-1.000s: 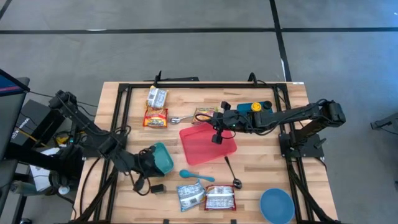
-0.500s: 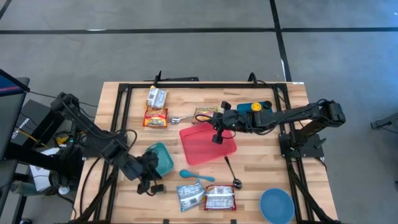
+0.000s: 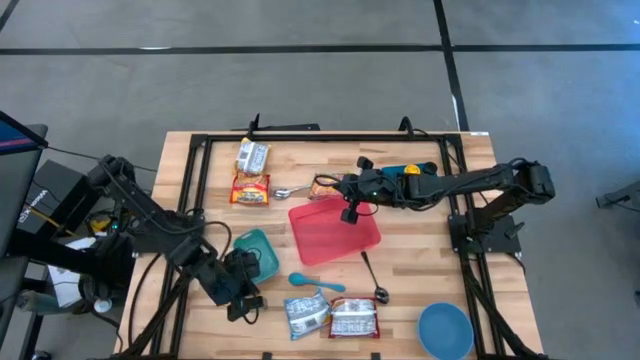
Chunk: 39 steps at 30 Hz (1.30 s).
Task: Pick & Place Food Item
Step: Put the green seasoning can into the blue bin
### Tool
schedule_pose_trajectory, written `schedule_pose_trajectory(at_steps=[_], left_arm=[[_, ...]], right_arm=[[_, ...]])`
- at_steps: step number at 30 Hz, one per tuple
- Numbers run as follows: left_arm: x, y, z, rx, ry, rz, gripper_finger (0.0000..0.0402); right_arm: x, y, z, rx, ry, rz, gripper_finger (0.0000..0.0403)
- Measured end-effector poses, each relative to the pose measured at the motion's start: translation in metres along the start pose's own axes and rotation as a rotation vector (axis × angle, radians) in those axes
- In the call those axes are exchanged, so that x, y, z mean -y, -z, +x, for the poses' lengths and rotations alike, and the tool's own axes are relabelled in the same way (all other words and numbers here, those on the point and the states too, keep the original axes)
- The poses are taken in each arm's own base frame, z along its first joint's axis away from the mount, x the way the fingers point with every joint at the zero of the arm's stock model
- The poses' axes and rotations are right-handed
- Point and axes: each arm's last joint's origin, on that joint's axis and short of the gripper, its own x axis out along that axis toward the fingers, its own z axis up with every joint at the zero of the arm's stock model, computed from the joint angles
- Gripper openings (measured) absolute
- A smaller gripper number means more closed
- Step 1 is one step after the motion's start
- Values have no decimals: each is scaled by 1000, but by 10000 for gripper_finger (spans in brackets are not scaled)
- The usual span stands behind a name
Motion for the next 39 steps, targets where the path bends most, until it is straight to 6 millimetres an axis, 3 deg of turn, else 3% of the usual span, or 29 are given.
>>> schedule_pose_trajectory(at_steps=[15, 24, 39], left_arm=[[11, 0, 16, -161, -182, -41, 0], [14, 3, 25, -269, -173, -65, 0], [15, -6, -1, -180, -79, -82, 0]], right_arm=[[4, 0, 1, -3, 10, -2, 0], [4, 0, 1, -3, 10, -1, 0], [4, 0, 1, 0, 10, -9, 0]])
